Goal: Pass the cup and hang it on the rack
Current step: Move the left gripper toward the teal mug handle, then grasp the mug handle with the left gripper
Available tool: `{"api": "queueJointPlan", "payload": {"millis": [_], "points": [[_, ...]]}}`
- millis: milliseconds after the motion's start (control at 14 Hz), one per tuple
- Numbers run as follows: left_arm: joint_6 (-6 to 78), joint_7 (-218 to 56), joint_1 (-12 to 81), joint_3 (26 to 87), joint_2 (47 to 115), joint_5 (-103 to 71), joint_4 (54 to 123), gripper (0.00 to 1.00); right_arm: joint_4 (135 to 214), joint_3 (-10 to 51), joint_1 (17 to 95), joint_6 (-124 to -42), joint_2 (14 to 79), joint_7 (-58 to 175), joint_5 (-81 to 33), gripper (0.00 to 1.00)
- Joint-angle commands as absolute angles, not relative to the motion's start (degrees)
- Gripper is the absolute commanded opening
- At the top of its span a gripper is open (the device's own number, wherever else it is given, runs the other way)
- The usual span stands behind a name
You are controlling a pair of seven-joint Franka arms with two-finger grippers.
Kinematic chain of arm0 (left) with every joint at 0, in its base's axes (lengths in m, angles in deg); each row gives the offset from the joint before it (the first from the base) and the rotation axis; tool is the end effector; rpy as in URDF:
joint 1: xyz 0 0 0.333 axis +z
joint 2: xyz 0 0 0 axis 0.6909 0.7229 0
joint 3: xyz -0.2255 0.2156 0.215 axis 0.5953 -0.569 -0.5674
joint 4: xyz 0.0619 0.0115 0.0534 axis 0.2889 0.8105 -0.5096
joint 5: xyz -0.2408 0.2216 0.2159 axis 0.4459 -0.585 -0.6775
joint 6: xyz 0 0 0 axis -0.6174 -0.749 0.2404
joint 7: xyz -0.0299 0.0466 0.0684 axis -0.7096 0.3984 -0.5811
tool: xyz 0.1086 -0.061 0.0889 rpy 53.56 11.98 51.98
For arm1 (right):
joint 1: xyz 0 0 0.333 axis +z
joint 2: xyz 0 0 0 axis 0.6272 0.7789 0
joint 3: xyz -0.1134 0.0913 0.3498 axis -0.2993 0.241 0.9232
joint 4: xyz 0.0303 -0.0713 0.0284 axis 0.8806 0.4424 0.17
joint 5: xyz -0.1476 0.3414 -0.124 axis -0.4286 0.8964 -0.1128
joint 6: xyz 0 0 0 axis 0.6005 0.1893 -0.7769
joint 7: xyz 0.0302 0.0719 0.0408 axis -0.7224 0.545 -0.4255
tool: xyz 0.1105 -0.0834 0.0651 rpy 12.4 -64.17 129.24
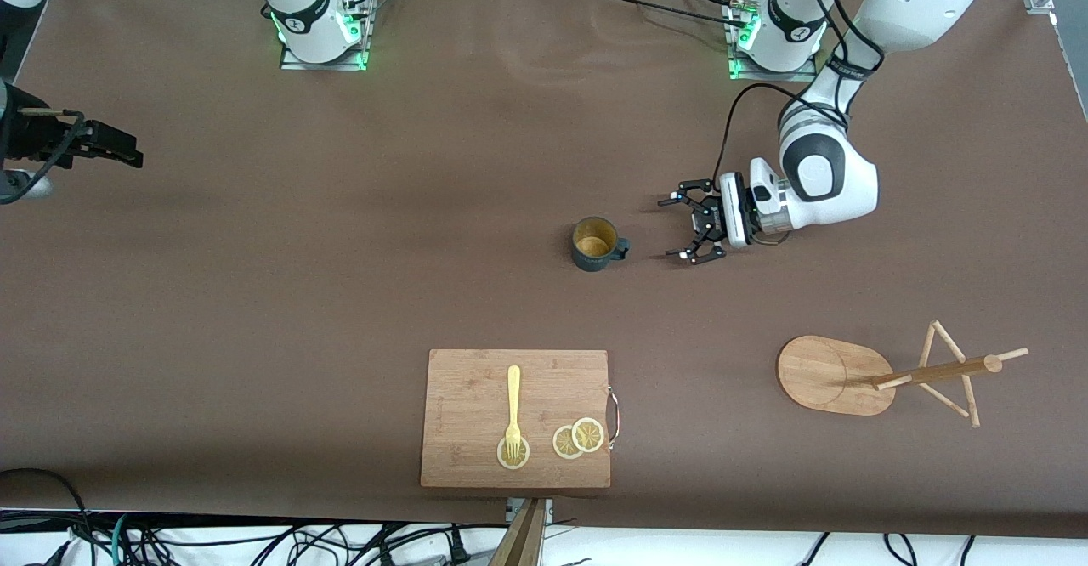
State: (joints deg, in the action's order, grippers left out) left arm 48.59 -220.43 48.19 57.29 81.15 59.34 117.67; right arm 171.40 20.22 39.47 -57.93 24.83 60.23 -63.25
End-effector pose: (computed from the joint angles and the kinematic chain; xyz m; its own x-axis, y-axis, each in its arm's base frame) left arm 0.5188 -0.2008 0.2004 0.2745 -0.4634 0.8426 -0.9612 -0.1583 0.2261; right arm 0.5527 -0.0566 0.5771 0.9908 0.0284 -0.1322 0.0316 -0.9993 0.0221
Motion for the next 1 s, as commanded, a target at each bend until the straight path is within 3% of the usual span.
{"api": "queueJointPlan", "payload": {"millis": [0, 498, 926], "points": [[46.85, -229.51, 48.81, 58.8, 85.04, 64.76, 115.96, 1.0, 163.93, 21.07, 38.75, -57.53, 30.05, 60.16, -64.0, 1.0], [45.44, -239.11, 47.13, 58.98, 93.04, 68.56, 111.14, 1.0, 163.38, 21.41, 38.76, -57.89, 28.66, 60.86, -66.47, 1.0], [46.05, -239.11, 46.35, 58.89, 95.33, 68.12, 105.69, 1.0, 163.38, 21.68, 38.93, -56.4, 27.52, 60.25, -65.95, 1.0]]}}
